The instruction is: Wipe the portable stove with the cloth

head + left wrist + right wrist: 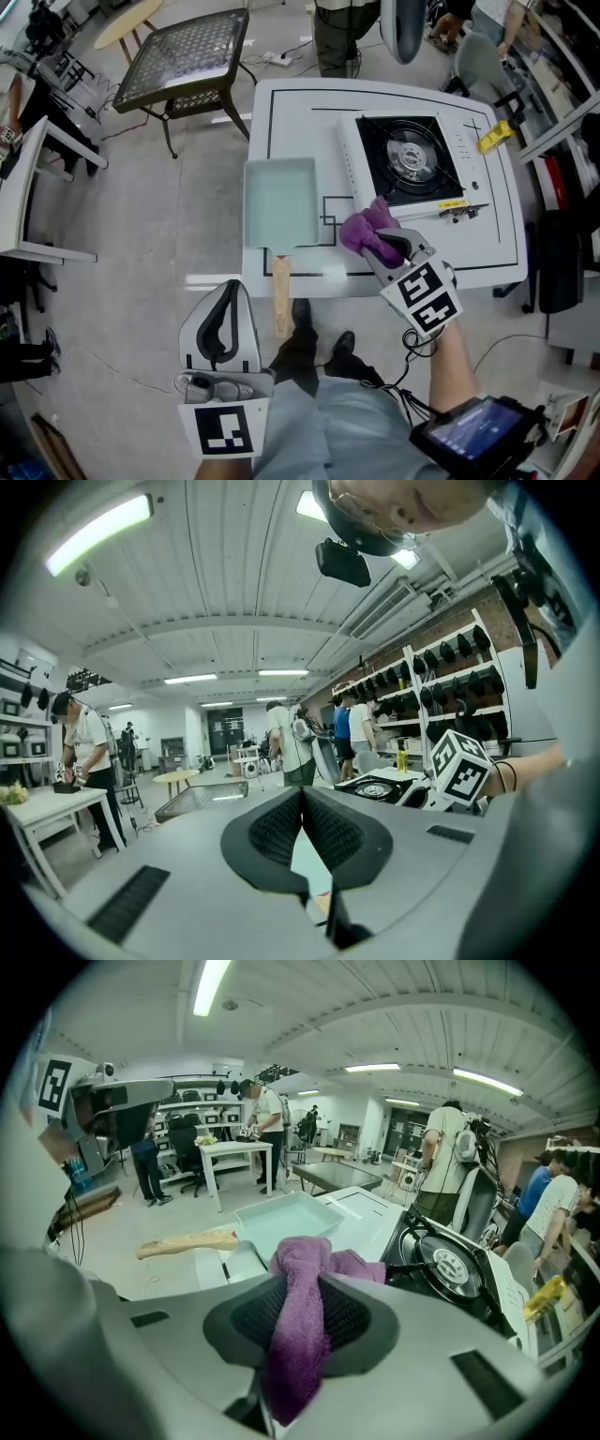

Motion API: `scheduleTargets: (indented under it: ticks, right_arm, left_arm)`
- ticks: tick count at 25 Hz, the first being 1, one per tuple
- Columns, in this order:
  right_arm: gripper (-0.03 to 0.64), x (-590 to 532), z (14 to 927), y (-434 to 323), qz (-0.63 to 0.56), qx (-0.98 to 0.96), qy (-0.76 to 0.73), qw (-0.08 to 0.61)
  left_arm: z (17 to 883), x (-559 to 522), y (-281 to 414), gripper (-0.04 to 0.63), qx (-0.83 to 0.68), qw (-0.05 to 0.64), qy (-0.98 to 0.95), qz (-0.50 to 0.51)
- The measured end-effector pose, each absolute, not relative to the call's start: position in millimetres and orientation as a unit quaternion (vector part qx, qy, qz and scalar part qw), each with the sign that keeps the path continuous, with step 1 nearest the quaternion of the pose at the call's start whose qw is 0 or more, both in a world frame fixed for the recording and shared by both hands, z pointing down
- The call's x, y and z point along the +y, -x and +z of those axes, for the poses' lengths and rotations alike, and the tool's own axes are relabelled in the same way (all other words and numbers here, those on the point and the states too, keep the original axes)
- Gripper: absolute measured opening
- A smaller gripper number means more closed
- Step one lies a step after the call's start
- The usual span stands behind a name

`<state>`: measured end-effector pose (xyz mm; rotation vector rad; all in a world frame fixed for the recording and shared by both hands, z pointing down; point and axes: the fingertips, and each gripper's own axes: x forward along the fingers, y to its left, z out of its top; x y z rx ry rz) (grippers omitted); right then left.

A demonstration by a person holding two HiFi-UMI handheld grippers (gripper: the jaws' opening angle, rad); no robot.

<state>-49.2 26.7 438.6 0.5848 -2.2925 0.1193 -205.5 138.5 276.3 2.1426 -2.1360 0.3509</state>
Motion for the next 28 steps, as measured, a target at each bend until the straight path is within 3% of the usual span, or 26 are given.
scheduleTargets:
  ticks: [8, 19, 28]
  right_arm:
    - [0.110, 77, 394, 13, 0.043, -0.912, -0.228, 0.338]
    - [0.110, 118, 252, -61, 0.000, -0.929, -0.311, 0.198]
    - [0.110, 114, 176, -89, -0.060, -0.916, -0.387, 0.085]
  left_arm:
    - [243, 174, 154, 0.018, -0.692, 0.020, -0.717, 0.084]
    - [160, 189, 74, 0.018, -0.647, -0.052, -0.761, 0.019]
    - [120, 159, 47, 0.018, -0.621, -0.108, -0.776, 0.000]
